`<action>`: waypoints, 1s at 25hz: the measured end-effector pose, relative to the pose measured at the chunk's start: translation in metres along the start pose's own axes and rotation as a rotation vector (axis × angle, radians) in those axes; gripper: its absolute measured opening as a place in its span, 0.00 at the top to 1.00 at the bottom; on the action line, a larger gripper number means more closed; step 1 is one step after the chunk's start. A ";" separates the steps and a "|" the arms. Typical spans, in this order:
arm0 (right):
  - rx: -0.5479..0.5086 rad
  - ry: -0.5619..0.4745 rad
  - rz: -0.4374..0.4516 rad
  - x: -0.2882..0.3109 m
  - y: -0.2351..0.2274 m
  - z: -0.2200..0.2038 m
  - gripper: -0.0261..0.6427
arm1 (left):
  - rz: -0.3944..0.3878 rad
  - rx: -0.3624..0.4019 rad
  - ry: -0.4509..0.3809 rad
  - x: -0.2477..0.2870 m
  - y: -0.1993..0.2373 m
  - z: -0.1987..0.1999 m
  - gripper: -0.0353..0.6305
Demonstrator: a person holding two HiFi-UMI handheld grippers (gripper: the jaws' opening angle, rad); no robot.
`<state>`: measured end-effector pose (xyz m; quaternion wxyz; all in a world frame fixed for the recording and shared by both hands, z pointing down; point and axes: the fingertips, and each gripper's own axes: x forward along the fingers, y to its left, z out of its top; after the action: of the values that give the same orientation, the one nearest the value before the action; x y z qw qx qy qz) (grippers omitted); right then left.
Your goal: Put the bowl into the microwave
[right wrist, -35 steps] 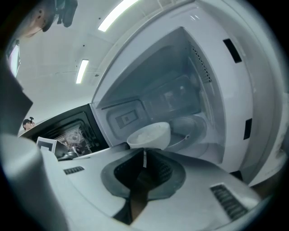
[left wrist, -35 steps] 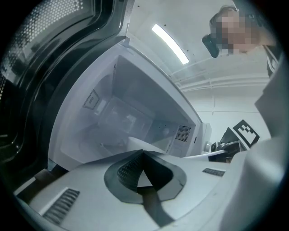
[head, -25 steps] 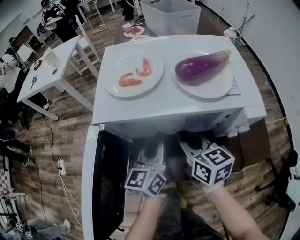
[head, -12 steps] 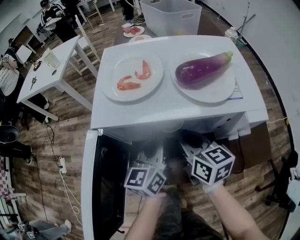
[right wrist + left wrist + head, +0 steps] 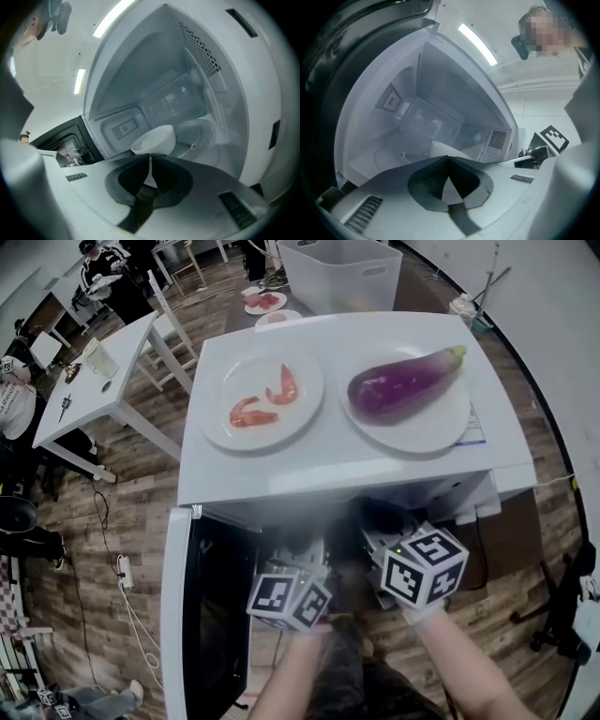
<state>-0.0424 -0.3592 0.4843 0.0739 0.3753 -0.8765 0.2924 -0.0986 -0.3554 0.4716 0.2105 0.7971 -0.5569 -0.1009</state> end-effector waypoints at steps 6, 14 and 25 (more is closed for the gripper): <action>0.010 0.005 0.004 0.003 0.000 0.001 0.93 | 0.003 -0.008 -0.002 0.002 0.003 0.001 0.95; 0.019 0.002 -0.002 0.007 0.002 0.002 0.93 | -0.005 -0.006 -0.006 0.004 0.008 0.002 0.95; 0.040 -0.009 -0.012 0.013 0.001 0.005 0.95 | 0.005 -0.025 -0.001 0.006 0.012 0.004 0.95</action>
<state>-0.0515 -0.3700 0.4842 0.0640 0.3832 -0.8685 0.3079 -0.1086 -0.3654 0.4740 0.2203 0.7930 -0.5577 -0.1076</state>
